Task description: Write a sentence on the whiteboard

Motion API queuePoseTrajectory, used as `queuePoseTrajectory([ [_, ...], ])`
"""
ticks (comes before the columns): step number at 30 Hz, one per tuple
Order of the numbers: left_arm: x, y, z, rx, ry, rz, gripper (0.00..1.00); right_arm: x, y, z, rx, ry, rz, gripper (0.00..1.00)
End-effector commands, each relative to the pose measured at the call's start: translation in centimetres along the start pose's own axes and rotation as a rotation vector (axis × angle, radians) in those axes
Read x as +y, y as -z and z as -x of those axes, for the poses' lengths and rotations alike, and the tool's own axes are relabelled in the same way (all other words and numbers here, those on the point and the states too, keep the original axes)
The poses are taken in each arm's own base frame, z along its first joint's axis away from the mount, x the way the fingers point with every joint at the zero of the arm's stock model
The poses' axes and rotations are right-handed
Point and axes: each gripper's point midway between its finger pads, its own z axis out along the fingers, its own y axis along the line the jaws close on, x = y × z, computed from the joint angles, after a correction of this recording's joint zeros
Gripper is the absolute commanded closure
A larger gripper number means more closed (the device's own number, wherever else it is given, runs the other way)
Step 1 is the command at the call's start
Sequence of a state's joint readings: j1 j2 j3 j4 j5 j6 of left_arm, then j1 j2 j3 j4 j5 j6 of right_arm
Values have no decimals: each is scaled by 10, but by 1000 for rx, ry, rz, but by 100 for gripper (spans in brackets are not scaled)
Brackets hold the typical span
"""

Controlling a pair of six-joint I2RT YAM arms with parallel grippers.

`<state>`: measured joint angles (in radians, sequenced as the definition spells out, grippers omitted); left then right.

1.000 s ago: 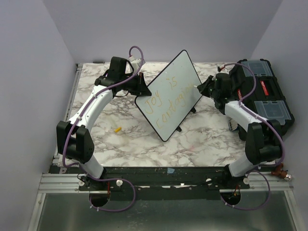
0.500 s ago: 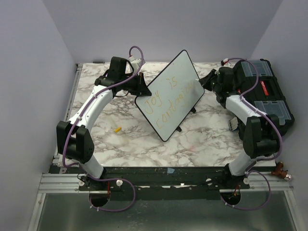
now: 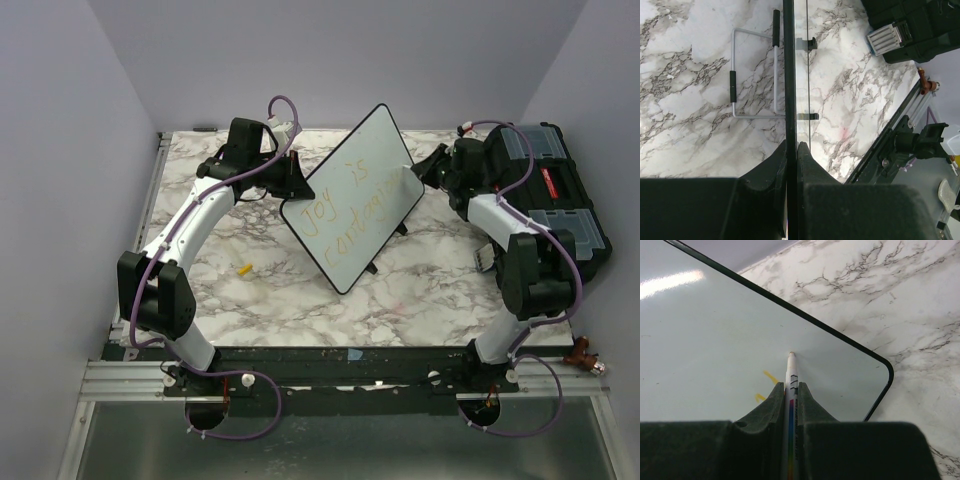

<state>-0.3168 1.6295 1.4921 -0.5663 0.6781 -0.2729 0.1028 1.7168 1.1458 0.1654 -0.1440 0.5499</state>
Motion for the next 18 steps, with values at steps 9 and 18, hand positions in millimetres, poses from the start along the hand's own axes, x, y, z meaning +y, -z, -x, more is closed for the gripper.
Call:
queuePoseTrajectory([
  [9, 3, -6, -14, 55, -88, 16, 100, 18, 1, -12, 45, -18, 130, 99],
  [18, 2, -6, -14, 53, -89, 14, 100, 10, 8, -30, 80, -28, 124, 99],
])
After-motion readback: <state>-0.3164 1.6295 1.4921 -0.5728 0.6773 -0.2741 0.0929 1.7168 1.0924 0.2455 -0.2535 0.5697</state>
